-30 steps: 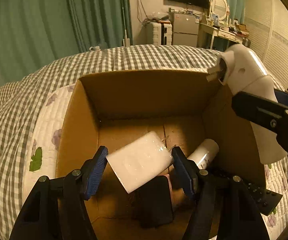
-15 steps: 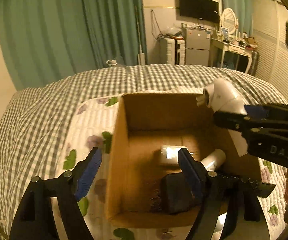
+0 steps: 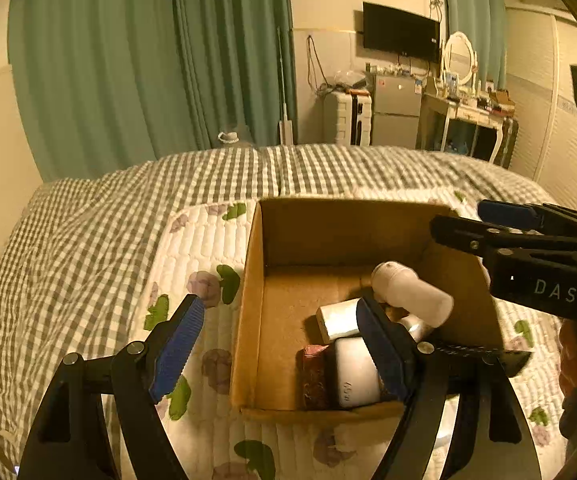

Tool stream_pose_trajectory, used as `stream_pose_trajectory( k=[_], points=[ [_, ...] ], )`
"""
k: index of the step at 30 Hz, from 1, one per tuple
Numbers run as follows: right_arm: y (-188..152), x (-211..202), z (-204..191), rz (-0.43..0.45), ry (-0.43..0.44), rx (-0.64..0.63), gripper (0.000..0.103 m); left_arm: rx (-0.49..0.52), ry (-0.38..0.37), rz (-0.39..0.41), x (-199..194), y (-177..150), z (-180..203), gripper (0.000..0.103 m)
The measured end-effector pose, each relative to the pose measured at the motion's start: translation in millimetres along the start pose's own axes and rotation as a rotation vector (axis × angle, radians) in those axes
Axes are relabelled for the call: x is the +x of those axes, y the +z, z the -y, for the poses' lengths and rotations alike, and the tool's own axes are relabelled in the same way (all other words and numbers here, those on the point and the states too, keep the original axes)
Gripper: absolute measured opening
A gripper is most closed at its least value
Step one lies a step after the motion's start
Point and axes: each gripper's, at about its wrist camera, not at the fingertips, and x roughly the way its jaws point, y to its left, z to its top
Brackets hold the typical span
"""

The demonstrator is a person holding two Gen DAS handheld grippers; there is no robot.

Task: Organize rigid objects
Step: 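Release the white charger into the box with left while right drops the white device in, then grasp the light blue earbud case with the right tool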

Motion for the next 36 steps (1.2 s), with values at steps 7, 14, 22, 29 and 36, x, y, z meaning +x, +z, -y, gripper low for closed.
stream_pose_trajectory(
  k=[7, 14, 22, 29, 36],
  points=[
    [-7.2, -74.1, -3.4, 0.038, -0.079, 0.008, 0.079, -0.010, -0.026, 0.071, -61.6, -0.8, 1.8, 0.087],
    [-34.5, -140.7, -24.1, 0.069, -0.142, -0.019, 0.089, -0.016, -0.001, 0.119, -109.8, -18.5, 1.1, 0.092],
    [-91.8, -144.4, -31.4, 0.005, -0.131, 0.037, 0.097, -0.044, -0.011, 0.040, -102.7, -51.8, -5.6, 0.092],
    [-136.5, -80.0, -22.8, -0.117, -0.155, 0.057, 0.097, -0.031, 0.014, -0.052, -60.1, -84.2, -2.6, 0.092],
    [-166.5, -13.9, -18.6, -0.227, -0.095, 0.090, 0.096, -0.017, 0.030, -0.154, -19.7, -107.5, 3.1, 0.092]
  ],
)
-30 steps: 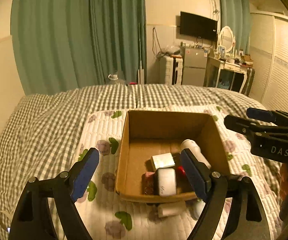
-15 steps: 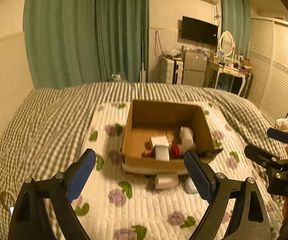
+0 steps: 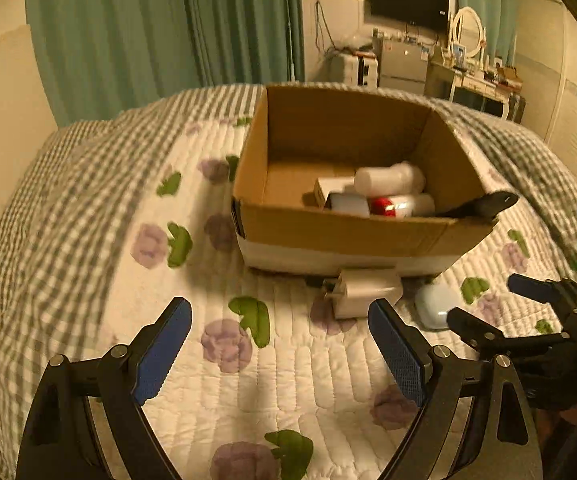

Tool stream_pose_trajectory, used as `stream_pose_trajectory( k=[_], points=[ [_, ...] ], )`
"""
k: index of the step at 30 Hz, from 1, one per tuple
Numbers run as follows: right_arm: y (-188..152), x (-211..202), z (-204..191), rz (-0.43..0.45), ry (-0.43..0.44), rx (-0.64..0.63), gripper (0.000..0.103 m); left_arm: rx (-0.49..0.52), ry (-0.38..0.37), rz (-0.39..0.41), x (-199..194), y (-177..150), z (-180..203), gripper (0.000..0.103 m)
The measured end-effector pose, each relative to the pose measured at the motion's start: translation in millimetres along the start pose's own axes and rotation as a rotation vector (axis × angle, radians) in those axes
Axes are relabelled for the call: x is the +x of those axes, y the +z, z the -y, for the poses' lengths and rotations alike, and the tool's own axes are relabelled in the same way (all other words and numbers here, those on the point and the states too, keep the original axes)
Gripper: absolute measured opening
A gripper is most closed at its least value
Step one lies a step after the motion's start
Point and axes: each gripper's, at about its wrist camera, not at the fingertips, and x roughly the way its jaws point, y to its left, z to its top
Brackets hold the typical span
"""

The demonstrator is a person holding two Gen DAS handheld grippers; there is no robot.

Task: Organize rigid objects
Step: 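Grasp the light blue earbud case with the right tool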

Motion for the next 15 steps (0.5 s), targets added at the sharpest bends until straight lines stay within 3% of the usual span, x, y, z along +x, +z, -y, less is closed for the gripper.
stream_pose_trajectory(
  k=[9, 15],
  points=[
    [6.6, 51.7, 1.4, -0.105, 0.102, 0.047, 0.058, -0.021, 0.011, -0.077, 21.5, -10.5, 1.2, 0.092],
    [-1.3, 39.4, 13.5, -0.061, 0.090, 0.105, 0.058, -0.012, -0.017, -0.100, 26.5, -8.7, 18.2, 0.092]
  ],
)
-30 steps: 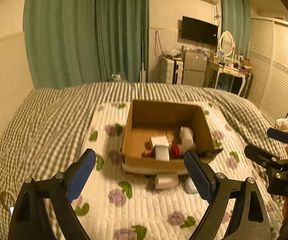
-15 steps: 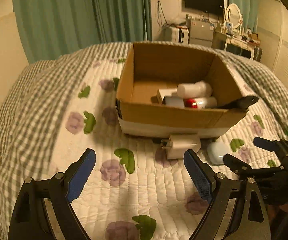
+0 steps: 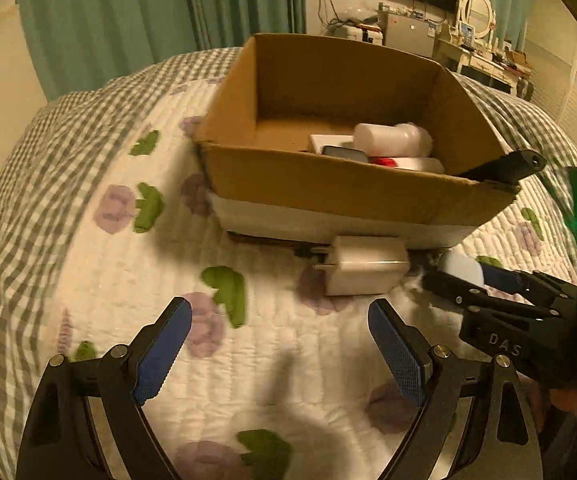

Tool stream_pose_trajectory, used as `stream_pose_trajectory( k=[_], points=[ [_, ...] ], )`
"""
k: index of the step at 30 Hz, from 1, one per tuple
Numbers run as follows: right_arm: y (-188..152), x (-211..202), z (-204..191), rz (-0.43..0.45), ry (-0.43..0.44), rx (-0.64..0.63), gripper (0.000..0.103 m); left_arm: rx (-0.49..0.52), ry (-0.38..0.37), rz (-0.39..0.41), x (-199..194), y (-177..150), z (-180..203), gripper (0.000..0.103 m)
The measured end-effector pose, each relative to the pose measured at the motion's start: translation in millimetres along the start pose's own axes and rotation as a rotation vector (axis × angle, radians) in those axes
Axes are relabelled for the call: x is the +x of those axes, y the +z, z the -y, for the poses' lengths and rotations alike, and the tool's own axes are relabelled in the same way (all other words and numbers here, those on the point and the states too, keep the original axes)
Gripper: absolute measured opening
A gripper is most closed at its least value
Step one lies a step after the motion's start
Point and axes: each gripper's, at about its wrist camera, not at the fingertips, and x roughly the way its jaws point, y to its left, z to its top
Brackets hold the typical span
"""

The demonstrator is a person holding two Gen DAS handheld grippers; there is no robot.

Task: Organize rigid objects
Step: 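Grasp the white plug adapter beside the box with the left tool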

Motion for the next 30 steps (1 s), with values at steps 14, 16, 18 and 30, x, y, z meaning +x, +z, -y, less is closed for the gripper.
stream_pose_trajectory(
  k=[14, 16, 18, 30],
  points=[
    [2.8, -32.4, 47.4, 0.075, -0.024, 0.140, 0.058, 0.027, -0.076, -0.124, 50.3, 16.2, 40.7, 0.092],
    [5.2, -29.9, 46.5, 0.068, -0.019, 0.146, 0.058, 0.018, -0.072, -0.128, 54.9, 21.1, 40.5, 0.092],
    [6.1, -29.0, 46.4, 0.070, -0.031, 0.142, 0.058, 0.019, -0.065, -0.113, 56.7, 25.6, 41.2, 0.092],
    [6.9, -27.9, 46.7, 0.068, -0.023, 0.144, 0.058, 0.039, -0.062, -0.101, 56.0, 26.0, 42.1, 0.067]
  ],
)
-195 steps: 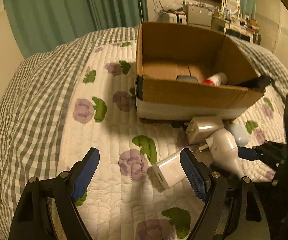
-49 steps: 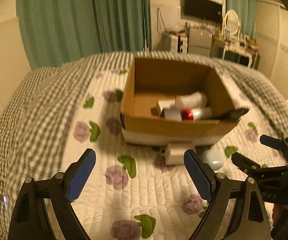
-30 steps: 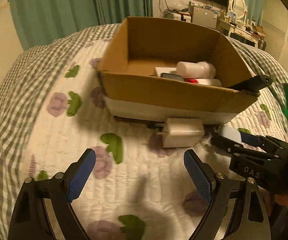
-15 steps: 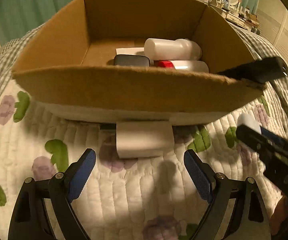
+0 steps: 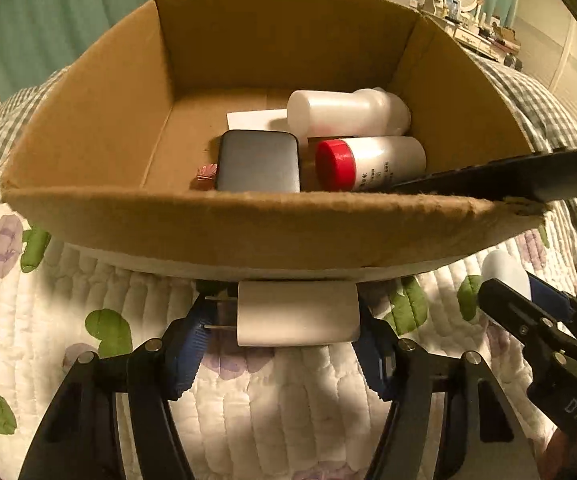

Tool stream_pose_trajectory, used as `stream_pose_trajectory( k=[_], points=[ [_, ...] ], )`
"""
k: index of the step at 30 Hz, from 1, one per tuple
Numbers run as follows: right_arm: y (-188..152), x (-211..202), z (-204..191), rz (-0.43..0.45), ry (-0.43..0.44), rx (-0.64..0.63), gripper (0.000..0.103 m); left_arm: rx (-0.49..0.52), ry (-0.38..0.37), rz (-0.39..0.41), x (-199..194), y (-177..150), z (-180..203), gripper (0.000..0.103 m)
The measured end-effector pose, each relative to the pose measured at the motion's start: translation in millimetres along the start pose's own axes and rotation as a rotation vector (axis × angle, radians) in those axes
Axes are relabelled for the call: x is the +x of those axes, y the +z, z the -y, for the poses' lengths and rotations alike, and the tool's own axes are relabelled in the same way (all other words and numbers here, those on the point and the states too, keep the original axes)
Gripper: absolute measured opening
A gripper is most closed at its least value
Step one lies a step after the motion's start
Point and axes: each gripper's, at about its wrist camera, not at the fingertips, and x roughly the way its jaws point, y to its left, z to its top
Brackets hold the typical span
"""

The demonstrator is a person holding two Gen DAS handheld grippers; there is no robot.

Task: Organize rigid objects
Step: 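Grasp the white plug adapter beside the box with the left tool, then release the plug adapter into the box with left while right drops the earbud case in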

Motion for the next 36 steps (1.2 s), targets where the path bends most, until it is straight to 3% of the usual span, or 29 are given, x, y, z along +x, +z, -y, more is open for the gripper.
stream_pose_trajectory(
  k=[13, 18, 28, 36],
  points=[
    [-3.9, -41.5, -16.6, 0.043, -0.036, -0.070, 0.058, 0.025, 0.013, 0.091, -58.5, -23.2, 1.1, 0.067],
    [-1.2, -72.7, -19.2, 0.074, -0.054, -0.087, 0.058, 0.022, -0.026, 0.174, -100.5, -12.2, -2.8, 0.067],
    [17.1, -145.7, -45.8, 0.193, -0.037, -0.154, 0.058, 0.006, -0.026, 0.345, -181.2, 1.4, -12.6, 0.067],
    [54.9, -188.0, -78.5, 0.277, -0.028, -0.247, 0.058, 0.016, 0.002, 0.413, -210.8, 32.1, -21.5, 0.067]
  ],
)
